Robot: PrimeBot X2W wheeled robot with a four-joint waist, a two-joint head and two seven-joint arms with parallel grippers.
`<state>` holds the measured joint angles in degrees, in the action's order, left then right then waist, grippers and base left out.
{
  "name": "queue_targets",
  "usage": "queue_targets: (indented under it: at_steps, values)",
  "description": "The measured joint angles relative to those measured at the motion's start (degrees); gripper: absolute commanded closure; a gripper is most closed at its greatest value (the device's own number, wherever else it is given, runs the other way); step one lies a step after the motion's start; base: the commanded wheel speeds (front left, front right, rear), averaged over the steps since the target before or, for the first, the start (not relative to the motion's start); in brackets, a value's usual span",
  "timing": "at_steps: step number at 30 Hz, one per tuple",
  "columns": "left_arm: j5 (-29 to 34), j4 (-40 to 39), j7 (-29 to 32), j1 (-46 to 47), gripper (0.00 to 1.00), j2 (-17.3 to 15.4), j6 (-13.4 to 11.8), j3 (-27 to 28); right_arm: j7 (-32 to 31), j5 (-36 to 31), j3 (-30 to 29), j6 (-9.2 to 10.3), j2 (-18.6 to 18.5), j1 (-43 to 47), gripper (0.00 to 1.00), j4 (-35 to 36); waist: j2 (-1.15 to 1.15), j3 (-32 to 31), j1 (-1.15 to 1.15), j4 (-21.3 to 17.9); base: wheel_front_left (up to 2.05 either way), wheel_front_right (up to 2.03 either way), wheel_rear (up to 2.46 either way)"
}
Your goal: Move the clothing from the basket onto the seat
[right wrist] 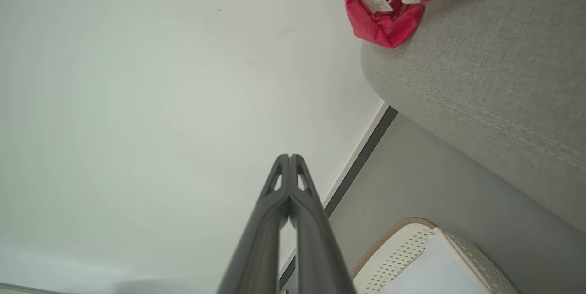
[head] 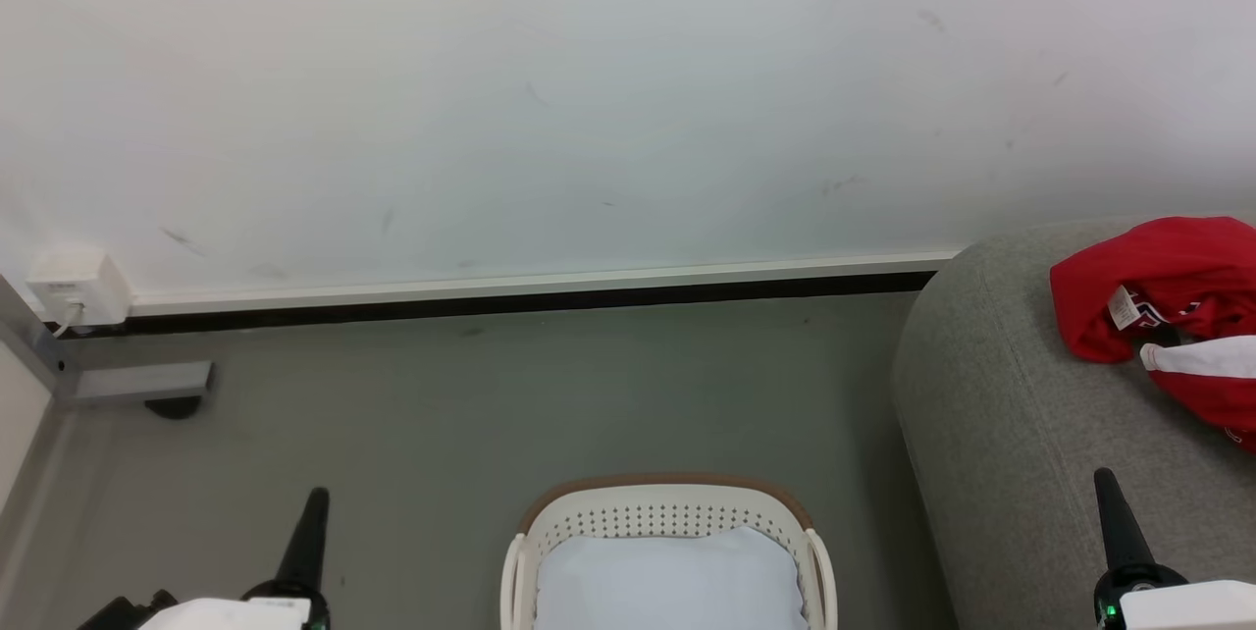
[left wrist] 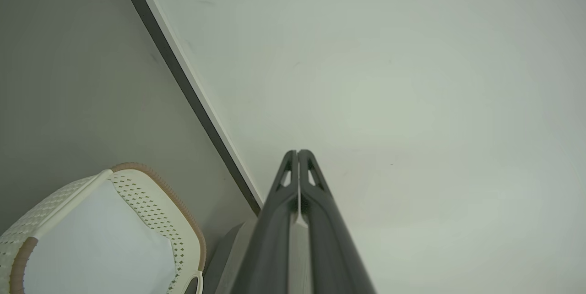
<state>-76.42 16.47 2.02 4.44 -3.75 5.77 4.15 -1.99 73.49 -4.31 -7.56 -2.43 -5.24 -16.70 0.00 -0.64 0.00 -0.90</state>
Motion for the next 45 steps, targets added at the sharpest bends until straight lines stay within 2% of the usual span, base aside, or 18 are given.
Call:
queue_targets:
  at_steps: [34,45]
  values:
    - [-13.50,-1.78,3.96,1.59,1.00,0.81,1.34,2.10,-4.00,15.92,-1.92,0.00,-0.18,-0.81,1.00,1.92,0.00,0.56,0.00,0.75,0.00,0.00,0.00]
    - [-15.51,-2.12,4.55,2.03,1.00,0.94,1.62,2.48,-4.57,18.83,-2.26,0.00,-0.23,-1.19,1.00,2.23,0.00,0.68,0.00,0.91,0.00,0.00,0.00]
